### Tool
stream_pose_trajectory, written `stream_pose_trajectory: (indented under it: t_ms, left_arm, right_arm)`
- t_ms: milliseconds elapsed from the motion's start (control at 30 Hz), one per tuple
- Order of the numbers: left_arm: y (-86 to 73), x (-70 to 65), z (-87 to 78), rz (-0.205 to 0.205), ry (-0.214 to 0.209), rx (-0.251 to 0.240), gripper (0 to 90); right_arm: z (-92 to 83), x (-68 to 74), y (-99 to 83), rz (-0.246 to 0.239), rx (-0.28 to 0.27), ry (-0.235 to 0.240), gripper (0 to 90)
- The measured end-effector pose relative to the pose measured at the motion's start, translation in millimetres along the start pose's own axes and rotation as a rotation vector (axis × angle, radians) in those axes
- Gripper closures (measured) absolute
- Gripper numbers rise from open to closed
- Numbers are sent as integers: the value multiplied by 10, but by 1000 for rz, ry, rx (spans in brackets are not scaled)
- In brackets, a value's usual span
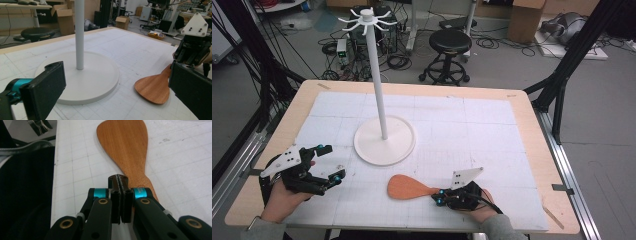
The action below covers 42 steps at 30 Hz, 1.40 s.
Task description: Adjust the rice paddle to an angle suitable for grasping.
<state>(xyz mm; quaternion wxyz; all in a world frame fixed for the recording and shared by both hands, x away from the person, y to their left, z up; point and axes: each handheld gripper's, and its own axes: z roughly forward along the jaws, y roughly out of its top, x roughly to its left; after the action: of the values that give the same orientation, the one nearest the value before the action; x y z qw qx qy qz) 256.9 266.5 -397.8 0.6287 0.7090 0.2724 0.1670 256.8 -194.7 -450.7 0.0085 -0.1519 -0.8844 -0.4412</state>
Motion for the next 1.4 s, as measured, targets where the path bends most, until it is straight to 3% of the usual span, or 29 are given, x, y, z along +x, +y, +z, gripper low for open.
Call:
stream_pose_trajectory:
  t_ms: [100,333,567,1400]
  left_arm:
    - [-2,1,1,0,0,1,18]
    - [-7,3,3,-1,1,9,18]
    - [-11,2,8,2,1,12,18]
    - [-51,-14,-10,1,14,25,18]
  right_arm:
    - [24,-2,10,2,29,-7,896]
    - [24,-17,11,19,30,-9,896]
    - [10,-33,11,24,26,-45,897]
    - [-51,-304,15,81,9,-141,898]
